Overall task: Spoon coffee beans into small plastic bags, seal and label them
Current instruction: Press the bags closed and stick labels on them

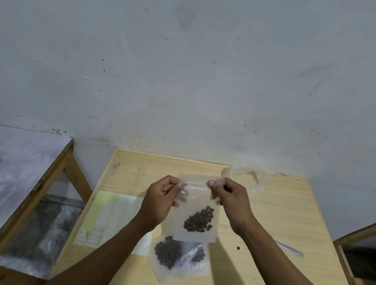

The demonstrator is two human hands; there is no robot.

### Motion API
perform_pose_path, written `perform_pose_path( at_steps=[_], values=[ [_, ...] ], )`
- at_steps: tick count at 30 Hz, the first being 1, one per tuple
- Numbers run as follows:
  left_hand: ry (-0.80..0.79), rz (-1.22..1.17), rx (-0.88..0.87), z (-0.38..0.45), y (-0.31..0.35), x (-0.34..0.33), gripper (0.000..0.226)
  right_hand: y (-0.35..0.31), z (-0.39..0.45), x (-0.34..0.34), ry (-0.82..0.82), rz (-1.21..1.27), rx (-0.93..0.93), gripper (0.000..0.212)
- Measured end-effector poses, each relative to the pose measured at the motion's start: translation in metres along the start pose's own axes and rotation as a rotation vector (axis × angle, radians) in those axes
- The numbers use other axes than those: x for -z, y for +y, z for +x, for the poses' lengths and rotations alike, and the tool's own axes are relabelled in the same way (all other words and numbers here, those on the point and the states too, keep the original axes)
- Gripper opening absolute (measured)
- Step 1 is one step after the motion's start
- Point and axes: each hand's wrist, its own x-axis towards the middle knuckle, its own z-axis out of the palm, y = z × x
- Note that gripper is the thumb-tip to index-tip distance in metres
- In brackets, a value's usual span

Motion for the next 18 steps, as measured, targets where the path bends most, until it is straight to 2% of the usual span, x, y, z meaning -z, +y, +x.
perform_pose_path(
  at_steps=[6, 13, 18],
  values=[
    [0.105, -0.052, 0.033, -0.005, -0.006, 0.014, 0.012, 0.005, 0.001, -0.021, -0.019, 0.045, -0.03, 0.022],
    [0.207, -0.095, 0.127, -0.025, -0.029, 0.044, 0.007, 0.014, -0.001, -0.071, -0.09, 0.02, -0.104, 0.027],
    [0.281, -0.079, 0.174, -0.051, -0.051, 0.079, 0.014, 0.031, -0.003, -0.113, -0.22, -0.032, -0.159, 0.035]
  ],
)
